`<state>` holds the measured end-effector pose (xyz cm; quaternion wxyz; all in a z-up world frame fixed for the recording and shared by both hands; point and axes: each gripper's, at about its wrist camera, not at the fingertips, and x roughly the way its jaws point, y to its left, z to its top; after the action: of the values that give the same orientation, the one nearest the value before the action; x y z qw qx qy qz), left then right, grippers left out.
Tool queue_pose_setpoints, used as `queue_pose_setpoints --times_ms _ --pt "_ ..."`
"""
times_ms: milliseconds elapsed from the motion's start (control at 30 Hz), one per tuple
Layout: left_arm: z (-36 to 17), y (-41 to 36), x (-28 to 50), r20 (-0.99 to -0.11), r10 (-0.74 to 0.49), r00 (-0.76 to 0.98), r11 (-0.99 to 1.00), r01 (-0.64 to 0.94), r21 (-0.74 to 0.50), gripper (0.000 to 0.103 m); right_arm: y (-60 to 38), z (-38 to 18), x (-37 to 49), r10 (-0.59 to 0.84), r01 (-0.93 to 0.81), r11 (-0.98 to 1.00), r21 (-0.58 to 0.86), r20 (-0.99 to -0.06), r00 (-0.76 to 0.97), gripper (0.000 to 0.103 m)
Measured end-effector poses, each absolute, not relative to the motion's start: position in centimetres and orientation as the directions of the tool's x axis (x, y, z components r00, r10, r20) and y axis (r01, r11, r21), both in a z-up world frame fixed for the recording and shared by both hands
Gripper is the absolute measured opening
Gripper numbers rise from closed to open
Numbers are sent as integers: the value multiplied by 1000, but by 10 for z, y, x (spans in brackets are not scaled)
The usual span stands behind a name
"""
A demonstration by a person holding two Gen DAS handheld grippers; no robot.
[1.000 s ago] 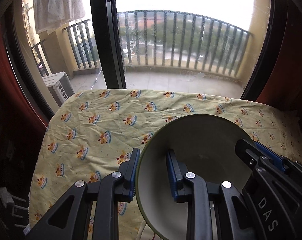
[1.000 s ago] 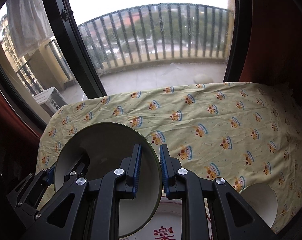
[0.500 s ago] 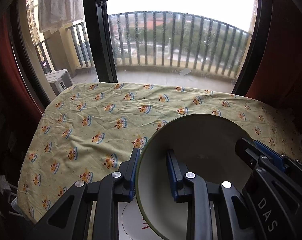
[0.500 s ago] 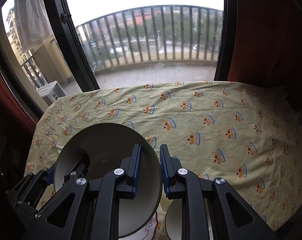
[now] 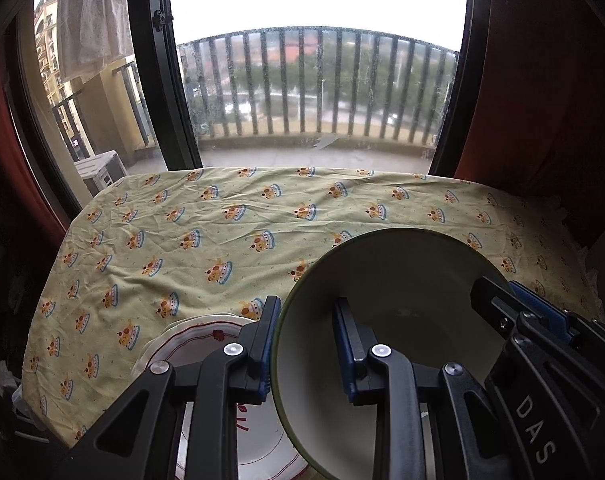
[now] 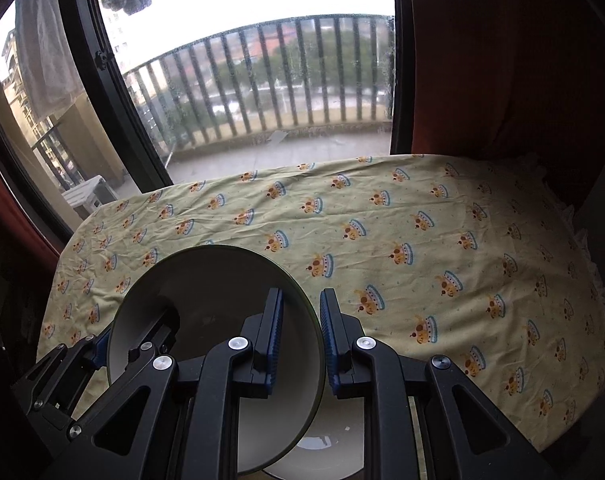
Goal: Organize plates and bowls
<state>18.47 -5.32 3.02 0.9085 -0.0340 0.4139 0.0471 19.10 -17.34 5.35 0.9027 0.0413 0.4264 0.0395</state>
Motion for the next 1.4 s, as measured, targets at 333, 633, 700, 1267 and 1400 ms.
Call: queue_pose_setpoints --times_ms 333,633,700,1267,1400 --pt "12 -77 174 -781 37 624 996 -90 -24 25 -203 38 178 87 -12 995 100 -788 610 23" --pt "-10 -87 169 -823 30 568 995 -91 -26 25 -213 13 172 89 -7 995 103 -828 553 23" --pt "-13 -88 168 -827 30 561 995 -91 -26 25 -213 9 171 90 -7 995 103 -833 546 23" --pt "-41 -89 169 -876 26 481 994 -102 -26 25 -213 -19 173 86 -20 996 88 -863 498 23" --pt "-45 -94 169 -876 30 482 997 -77 -8 25 -214 -25 173 76 -18 997 77 -869 489 23"
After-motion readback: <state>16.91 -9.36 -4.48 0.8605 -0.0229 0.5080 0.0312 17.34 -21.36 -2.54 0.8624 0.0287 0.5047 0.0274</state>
